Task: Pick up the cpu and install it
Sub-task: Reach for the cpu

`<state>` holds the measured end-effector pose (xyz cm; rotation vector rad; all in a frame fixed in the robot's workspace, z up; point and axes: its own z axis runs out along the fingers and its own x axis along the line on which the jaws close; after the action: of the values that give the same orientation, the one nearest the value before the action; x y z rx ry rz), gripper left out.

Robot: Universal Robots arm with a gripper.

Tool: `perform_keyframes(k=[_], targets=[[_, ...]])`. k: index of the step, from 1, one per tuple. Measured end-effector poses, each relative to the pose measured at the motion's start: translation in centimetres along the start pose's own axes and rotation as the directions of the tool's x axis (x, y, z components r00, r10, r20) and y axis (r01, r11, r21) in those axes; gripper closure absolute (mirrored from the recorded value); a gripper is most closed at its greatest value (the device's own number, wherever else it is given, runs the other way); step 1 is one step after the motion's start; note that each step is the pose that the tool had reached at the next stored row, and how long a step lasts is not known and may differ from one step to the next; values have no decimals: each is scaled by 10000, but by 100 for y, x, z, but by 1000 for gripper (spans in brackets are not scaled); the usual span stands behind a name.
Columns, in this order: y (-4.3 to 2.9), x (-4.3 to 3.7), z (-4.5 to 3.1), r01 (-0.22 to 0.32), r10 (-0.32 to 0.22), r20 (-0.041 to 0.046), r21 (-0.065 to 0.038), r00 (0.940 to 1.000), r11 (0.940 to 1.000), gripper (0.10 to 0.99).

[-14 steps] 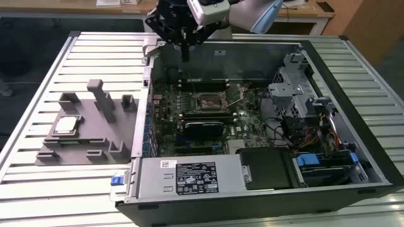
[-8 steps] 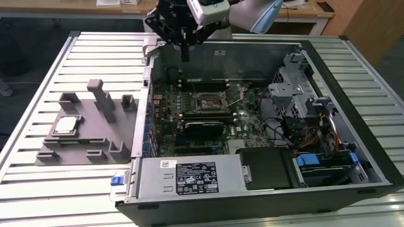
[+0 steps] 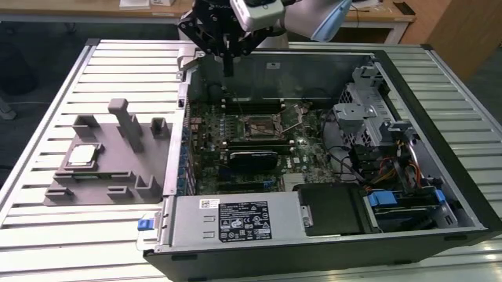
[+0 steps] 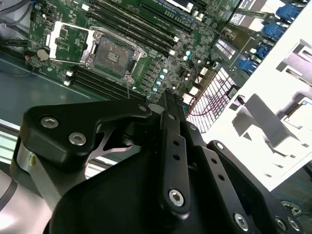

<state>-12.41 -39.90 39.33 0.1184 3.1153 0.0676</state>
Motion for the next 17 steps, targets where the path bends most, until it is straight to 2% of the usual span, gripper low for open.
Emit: perform_keyframes(k=[17], targets=[[-10, 133, -3, 1, -1, 7, 0, 10000, 10000, 980]])
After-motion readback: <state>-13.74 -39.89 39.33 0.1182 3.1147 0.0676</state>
